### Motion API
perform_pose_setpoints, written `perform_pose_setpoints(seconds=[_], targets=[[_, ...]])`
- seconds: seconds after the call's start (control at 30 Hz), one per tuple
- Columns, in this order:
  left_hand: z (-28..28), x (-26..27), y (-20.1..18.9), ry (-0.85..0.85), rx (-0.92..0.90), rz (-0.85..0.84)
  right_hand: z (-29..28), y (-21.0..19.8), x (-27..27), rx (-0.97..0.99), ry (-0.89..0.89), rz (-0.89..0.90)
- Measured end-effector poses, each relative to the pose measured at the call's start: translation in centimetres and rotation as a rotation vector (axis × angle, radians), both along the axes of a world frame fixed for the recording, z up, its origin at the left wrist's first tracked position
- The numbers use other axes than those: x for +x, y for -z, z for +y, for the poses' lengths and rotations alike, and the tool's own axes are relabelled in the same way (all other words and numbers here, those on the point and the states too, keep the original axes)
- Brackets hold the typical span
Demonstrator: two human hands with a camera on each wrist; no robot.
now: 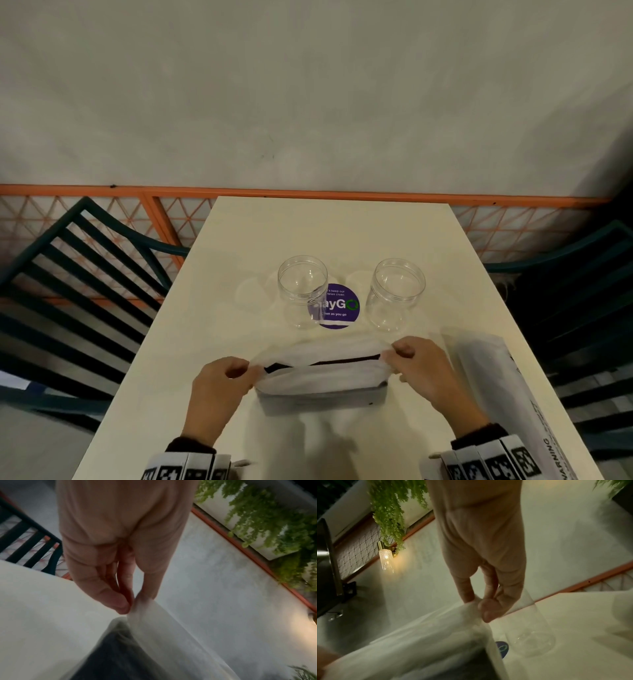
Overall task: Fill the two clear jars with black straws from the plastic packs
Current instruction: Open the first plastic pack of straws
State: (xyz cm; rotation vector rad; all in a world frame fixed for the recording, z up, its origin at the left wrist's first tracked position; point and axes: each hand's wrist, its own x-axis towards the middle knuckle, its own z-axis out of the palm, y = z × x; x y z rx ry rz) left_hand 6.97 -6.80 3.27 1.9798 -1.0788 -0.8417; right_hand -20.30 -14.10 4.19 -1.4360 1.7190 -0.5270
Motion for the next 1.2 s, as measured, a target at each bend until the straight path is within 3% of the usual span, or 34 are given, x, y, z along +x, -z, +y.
perform_pose_setpoints(seconds=[0.13, 0.37, 0.47, 0.53, 0.73, 0.9, 1.0, 1.13, 1.2], targets=[[-0.1, 0.1, 0.3, 0.044, -0.002, 0.133, 0.3, 0.2, 0.5, 0.154, -0.011, -0.267], [0.2, 1.3, 0.6, -0.061, 0.147, 0.900, -0.7, 1.1, -2.0, 0.579, 0.313, -0.894], [0.3, 1.2, 0.6, -0.101, 0.170, 1.103, -0.5, 1.0, -2.6, 0.649, 0.334, -1.010], [0.3, 0.8, 0.3, -0.135, 0.177, 1.147, -0.3, 1.2, -2.6, 0.651, 0.332, -1.025], [0.2, -0.2, 0.3, -0.159, 0.156, 1.018, -0.1, 1.6, -2.2, 0.636, 0.261, -0.961], [0.3, -1.3, -0.2, 0.060, 0.229, 0.578, -0.1, 1.4, -1.5, 0.428, 0.085, -0.430], [-0.1, -1.9, -0.4, 0.035, 0.229, 0.498, -0.6, 1.5, -1.3, 0.415, 0.201, -0.506], [-0.6, -2.2, 0.1, -0.049, 0.179, 0.364, -0.7, 2.0, -2.0, 0.578, 0.308, -0.737], [-0.4, -1.9, 0.6, 0.092, 0.146, 0.136, -0.4, 2.0, -2.2, 0.640, 0.292, -0.796]])
